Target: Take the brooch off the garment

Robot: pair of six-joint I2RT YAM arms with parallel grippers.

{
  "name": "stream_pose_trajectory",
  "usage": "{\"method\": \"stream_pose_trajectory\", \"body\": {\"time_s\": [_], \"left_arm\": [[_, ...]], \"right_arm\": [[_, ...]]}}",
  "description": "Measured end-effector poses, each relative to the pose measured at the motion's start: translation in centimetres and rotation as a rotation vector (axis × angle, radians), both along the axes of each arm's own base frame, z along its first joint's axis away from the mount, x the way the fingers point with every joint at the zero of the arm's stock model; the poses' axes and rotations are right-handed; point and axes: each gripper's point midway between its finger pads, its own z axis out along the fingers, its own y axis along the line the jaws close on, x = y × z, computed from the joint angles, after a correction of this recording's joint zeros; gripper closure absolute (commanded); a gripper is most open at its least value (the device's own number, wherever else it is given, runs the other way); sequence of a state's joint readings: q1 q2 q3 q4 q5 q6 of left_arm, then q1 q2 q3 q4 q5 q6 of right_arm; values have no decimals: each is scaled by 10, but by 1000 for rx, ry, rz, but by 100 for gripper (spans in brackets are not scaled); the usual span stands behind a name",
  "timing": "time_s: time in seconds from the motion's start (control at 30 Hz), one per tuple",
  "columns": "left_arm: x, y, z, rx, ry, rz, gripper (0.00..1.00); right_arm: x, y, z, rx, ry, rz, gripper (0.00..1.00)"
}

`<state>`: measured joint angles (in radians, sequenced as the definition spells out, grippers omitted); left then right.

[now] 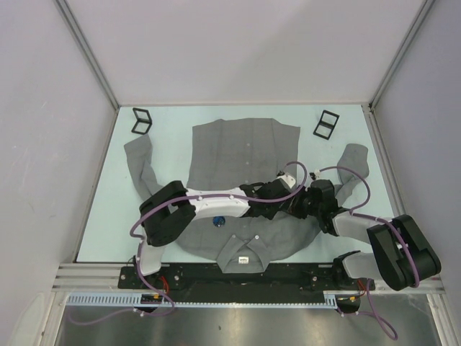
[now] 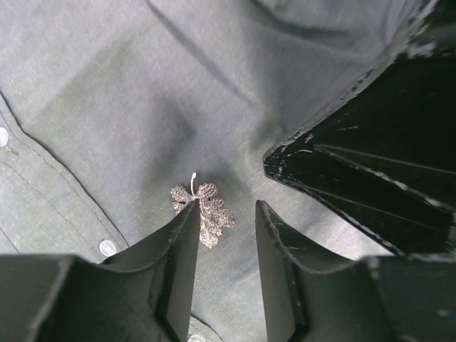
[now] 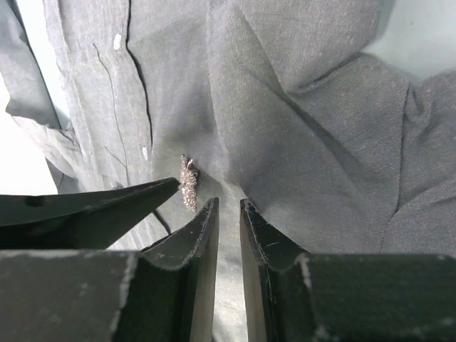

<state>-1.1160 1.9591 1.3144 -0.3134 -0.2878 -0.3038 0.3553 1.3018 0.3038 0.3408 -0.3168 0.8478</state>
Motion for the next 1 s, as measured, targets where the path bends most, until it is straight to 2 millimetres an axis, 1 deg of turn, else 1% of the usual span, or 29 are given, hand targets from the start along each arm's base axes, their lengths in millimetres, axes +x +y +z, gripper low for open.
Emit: {"method": "stream_pose_trajectory", "body": {"time_s": [0.07,0.2,0.3,0.33,0.43,0.5,0.63,0.7,0.73,1.0], "left_arm": [[-1,2,-4,26,-1,3,64],[1,4,-11,66,-4,14,65],[4,4,-10,74,-10,20,69],[4,5,-11,81,-11,23,73],[6,3,-9,84,-16,25,79],[6,2,-8,86,-18,27,82],[6,2,-7,90,-18,26,91],[6,2,-6,92,-20,23,94],[5,2,-6,94,-20,21,97],[4,2,-6,105,-16,14,100]], "right_arm": [[-1,0,0,5,-1,3,78],[-3,0,-2,8,5,8,78],[-3,1,0,12,0,10,78],[-2,2,1,16,-5,13,78],[-2,4,3,26,-14,20,78],[-2,4,3,30,-14,21,78],[-2,6,3,36,-11,29,77],[-3,6,2,38,-9,32,77],[-3,7,2,39,-7,34,78],[-6,7,-8,46,37,41,78]]}}
